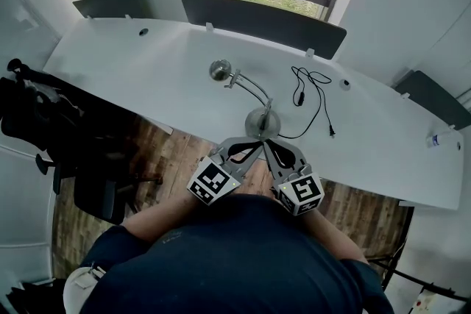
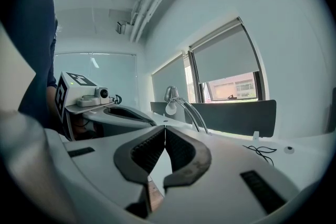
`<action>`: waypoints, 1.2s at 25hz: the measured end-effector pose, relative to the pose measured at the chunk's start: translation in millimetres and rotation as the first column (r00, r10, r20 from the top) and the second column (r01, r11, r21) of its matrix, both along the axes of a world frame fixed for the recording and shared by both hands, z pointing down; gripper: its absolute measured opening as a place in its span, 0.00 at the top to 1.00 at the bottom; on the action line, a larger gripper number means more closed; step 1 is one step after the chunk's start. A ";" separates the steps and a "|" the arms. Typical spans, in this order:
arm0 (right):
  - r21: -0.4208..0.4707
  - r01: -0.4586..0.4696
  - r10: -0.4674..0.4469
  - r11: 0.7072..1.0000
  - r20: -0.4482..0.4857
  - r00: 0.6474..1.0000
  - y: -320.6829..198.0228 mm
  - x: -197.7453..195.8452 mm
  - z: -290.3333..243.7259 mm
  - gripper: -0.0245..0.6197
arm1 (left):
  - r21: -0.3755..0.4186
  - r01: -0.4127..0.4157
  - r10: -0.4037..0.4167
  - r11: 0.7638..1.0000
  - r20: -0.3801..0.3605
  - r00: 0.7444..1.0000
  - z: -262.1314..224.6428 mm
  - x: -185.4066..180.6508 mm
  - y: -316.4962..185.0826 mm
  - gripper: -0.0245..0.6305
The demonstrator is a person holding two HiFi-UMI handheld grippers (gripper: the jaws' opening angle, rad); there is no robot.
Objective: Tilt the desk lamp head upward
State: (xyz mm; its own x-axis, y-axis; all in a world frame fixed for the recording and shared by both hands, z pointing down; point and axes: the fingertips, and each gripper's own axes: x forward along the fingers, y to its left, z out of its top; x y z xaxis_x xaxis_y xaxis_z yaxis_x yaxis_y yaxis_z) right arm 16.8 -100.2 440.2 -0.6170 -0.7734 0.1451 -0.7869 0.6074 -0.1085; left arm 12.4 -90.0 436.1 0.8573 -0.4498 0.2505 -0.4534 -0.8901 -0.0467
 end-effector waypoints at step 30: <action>-0.006 -0.017 0.017 1.000 0.000 1.000 -1.3 6.4 6.9 0.95 | 0.035 -0.009 0.009 0.999 0.016 1.000 1.5 2.5 -0.1 0.95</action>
State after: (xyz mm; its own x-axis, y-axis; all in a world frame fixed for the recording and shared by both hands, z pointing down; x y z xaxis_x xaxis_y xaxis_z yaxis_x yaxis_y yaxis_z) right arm 23.2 -101.5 447.2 -0.6041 -0.7827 0.1499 -0.7969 0.5937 -0.1119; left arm 14.9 -90.1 437.6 0.8573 -0.4509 0.2486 -0.4443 -0.8918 -0.0853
